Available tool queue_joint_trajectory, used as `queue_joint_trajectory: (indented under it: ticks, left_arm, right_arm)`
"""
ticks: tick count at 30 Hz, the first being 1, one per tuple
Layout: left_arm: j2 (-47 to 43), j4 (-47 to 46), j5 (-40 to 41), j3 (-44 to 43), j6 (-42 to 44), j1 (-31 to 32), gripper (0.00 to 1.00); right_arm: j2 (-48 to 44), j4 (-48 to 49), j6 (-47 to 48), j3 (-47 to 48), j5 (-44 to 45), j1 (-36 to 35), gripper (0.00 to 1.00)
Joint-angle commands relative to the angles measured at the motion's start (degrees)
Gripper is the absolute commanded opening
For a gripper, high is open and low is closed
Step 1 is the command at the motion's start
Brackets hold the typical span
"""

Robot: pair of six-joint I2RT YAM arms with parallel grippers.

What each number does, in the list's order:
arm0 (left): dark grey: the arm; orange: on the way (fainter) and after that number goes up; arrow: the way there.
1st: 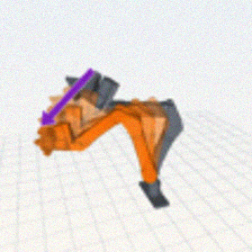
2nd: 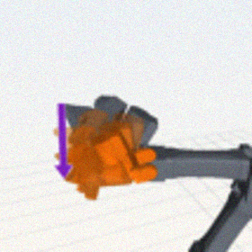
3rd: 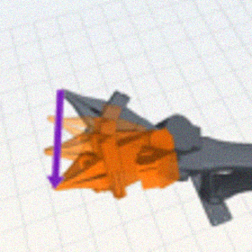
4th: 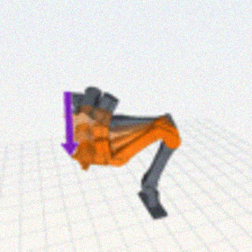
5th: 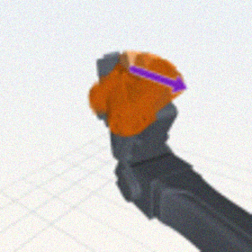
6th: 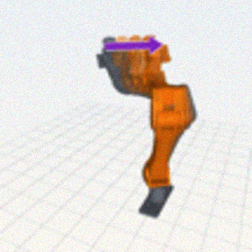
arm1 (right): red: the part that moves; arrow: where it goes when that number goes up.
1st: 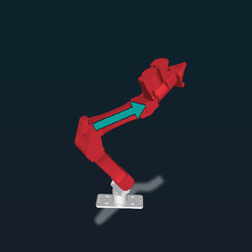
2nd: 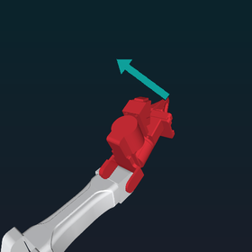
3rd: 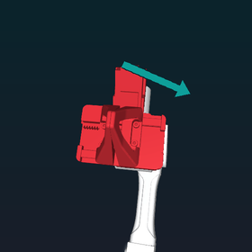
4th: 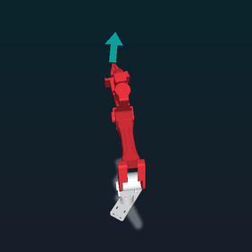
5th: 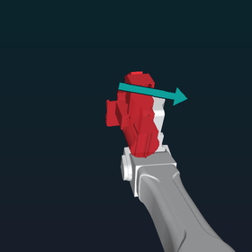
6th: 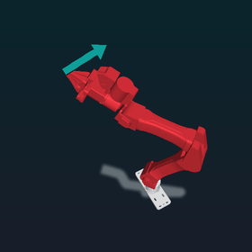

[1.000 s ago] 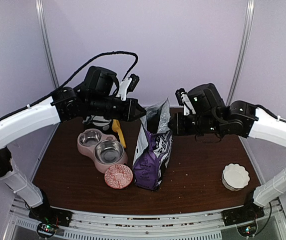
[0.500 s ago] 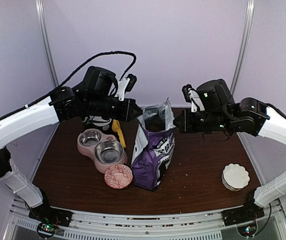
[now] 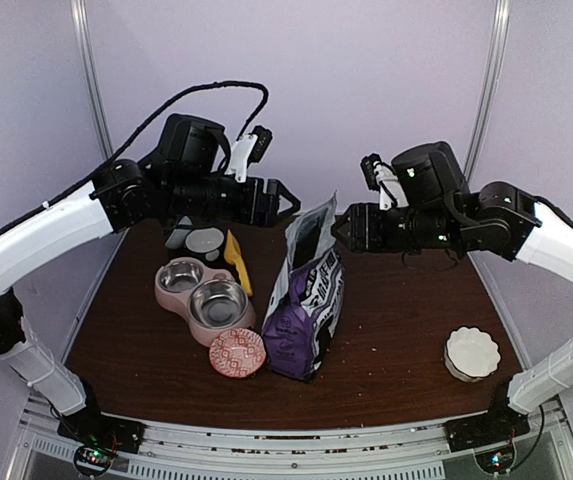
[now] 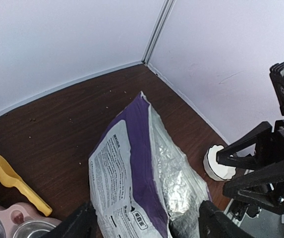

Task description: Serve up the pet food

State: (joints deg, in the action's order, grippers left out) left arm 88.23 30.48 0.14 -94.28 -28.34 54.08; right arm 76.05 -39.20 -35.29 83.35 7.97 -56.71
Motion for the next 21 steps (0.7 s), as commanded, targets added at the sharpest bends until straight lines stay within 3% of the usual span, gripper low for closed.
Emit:
queue_joint_trajectory:
  ticks: [1,4,7,21]
  left_arm:
    - [2.01,1.16,-0.28,-3.35,2.17,-0.30,0.76]
    - [2.99,1.74,-1.40,-4.06,2.33,-0.30,0.73]
    - [3.33,1.77,-1.65,-3.92,2.32,-0.30,0.61]
    - [4.93,1.60,-4.82,-3.19,1.64,-0.30,0.64]
  right_arm:
    - [2.92,-0.59,0.45,3.10,1.63,0.27,0.54]
    - [5.21,-0.86,0.52,4.56,1.37,0.21,0.50]
    - [6.69,-0.68,0.60,5.15,0.43,0.25,0.45]
    - [7.01,-0.51,-0.57,2.75,1.81,0.23,0.32]
